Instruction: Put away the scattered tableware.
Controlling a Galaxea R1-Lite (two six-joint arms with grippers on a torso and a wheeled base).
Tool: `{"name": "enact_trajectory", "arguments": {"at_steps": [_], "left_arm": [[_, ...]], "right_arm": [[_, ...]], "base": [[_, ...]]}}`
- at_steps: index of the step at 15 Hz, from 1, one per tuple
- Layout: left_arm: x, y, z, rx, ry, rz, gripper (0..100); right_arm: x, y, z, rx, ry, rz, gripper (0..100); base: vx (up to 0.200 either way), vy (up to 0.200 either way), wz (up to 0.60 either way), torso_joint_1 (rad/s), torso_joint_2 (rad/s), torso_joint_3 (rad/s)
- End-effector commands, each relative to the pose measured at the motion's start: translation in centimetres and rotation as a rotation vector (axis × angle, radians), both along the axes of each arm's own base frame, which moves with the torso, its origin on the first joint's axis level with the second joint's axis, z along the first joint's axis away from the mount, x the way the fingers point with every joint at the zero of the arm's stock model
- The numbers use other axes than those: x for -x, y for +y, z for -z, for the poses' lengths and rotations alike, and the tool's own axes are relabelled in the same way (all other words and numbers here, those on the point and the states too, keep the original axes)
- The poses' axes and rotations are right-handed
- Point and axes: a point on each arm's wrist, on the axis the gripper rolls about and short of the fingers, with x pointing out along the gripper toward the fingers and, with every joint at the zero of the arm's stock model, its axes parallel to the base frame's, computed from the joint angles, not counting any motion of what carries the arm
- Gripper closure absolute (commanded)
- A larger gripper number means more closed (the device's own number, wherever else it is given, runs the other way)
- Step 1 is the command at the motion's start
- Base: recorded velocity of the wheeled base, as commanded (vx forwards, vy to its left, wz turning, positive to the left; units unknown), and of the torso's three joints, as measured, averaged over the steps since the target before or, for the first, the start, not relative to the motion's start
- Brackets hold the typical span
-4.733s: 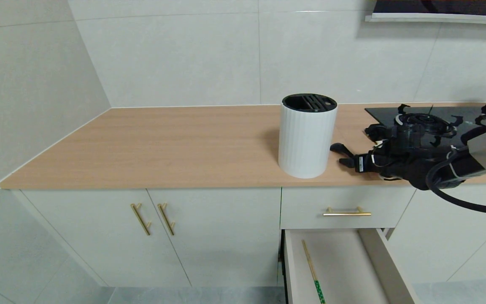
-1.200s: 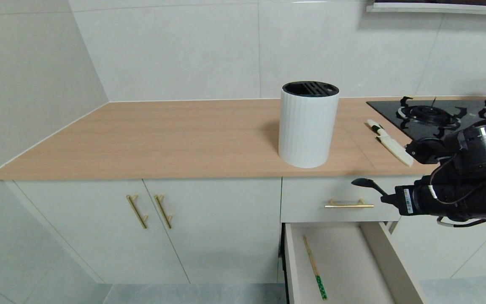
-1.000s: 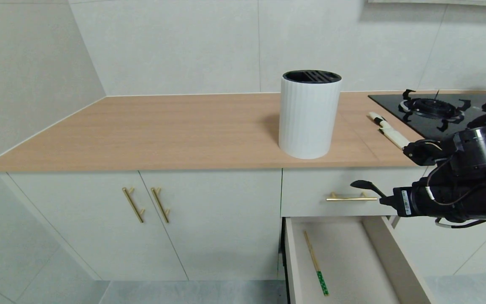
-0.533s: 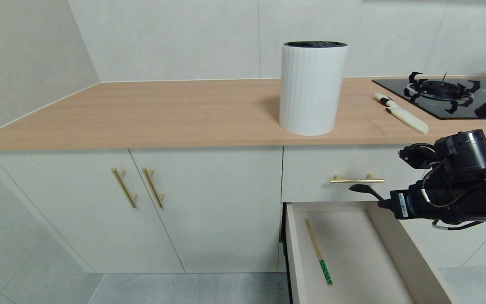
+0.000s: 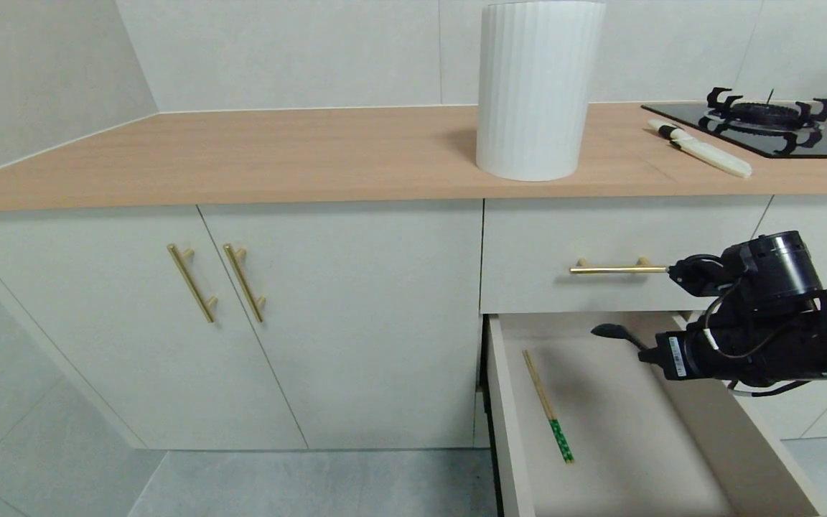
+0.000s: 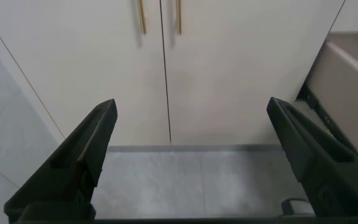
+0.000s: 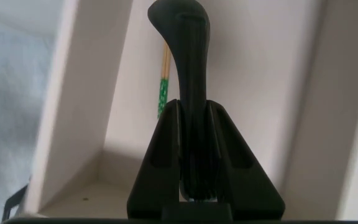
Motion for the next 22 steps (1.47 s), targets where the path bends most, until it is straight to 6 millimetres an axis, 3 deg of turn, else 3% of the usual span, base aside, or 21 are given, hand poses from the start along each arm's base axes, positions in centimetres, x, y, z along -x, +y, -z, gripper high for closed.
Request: {"name": "enact_trajectory", "arguments": {"at_steps": [1, 6, 9, 13, 22], "left_arm": [[0.0, 0.0, 0.0, 0.001, 0.0, 0.0, 0], [0.0, 0.0, 0.0, 0.0, 0.0, 0.0, 0], [0.0, 0.0, 0.0, 0.0, 0.0, 0.0, 0], [0.0, 0.0, 0.0, 0.0, 0.0, 0.0, 0], [0.0, 0.0, 0.0, 0.0, 0.0, 0.0, 0]], "right_arm": [[-0.3, 0.1, 0.5, 0.003, 0.016, -0.002, 100], [-0.4, 0.1, 0.8, 0.006, 0.025, -0.002, 100], [-1.6, 0.4, 2.5, 0.026, 0.046, 0.016, 100], [-4.3, 0.7, 8.0, 0.14, 0.103, 0.107, 100], [-5.8, 1.2, 11.1, 0.151, 0.127, 0.108, 100]], "base": [[0.0, 0.0, 0.0, -0.046, 0.18, 0.124], [0.0, 0.0, 0.0, -0.008, 0.03, 0.017], [0.0, 0.0, 0.0, 0.0, 0.0, 0.0], [0.0, 0.0, 0.0, 0.0, 0.0, 0.0], [0.0, 0.0, 0.0, 0.0, 0.0, 0.0]]}}
